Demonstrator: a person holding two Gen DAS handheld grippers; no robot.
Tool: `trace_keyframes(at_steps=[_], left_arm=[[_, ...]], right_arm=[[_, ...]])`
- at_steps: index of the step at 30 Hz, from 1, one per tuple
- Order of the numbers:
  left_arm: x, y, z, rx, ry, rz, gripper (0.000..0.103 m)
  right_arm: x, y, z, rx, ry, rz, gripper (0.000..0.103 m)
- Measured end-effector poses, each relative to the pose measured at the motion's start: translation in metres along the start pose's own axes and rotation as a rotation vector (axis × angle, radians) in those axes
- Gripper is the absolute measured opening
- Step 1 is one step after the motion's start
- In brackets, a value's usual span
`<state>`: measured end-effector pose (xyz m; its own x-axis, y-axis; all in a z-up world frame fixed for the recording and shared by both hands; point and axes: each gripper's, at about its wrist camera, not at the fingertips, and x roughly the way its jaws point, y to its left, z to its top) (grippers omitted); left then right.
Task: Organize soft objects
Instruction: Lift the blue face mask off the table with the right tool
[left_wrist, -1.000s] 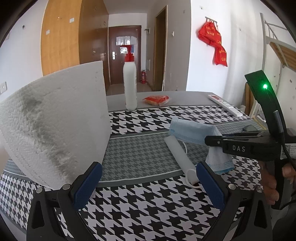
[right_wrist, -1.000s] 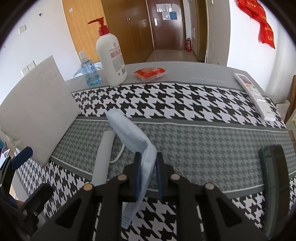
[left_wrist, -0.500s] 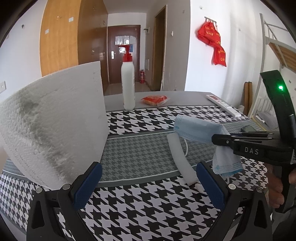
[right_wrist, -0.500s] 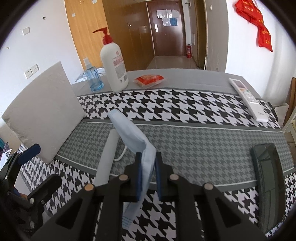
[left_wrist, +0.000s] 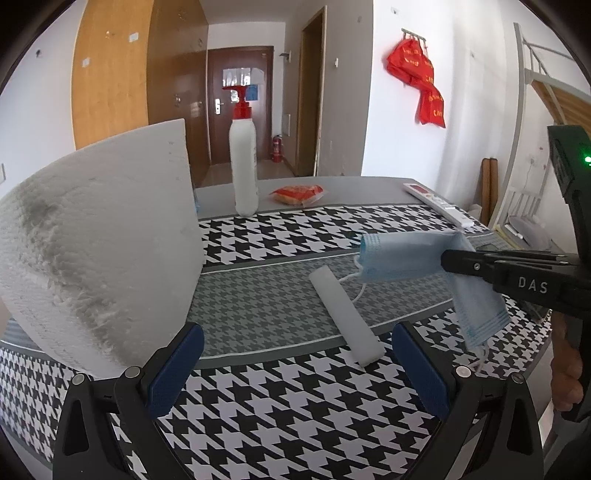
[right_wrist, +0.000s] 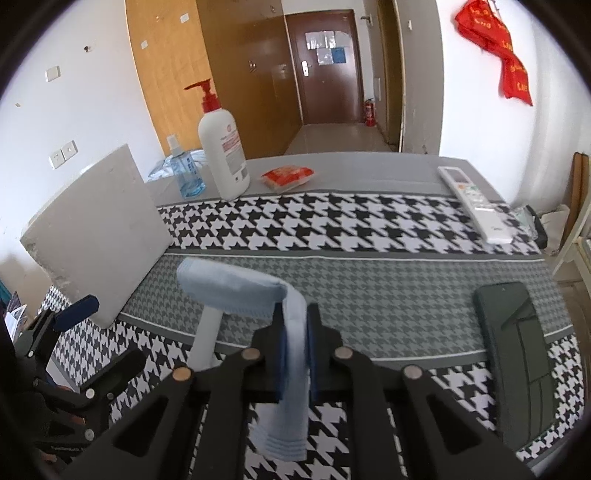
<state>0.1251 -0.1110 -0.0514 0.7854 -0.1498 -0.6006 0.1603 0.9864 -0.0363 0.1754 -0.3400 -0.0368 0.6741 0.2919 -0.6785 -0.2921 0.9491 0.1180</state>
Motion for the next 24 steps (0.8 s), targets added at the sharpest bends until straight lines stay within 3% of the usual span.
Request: trace_keyframes(at_steps=[24], left_arm=[[0.023,-0.023,0.009,0.025,0.058,-0.038,0.102]], right_arm=[[-0.028,-0.036,-0.003,0.102,-0.056,-0.059,0.012]])
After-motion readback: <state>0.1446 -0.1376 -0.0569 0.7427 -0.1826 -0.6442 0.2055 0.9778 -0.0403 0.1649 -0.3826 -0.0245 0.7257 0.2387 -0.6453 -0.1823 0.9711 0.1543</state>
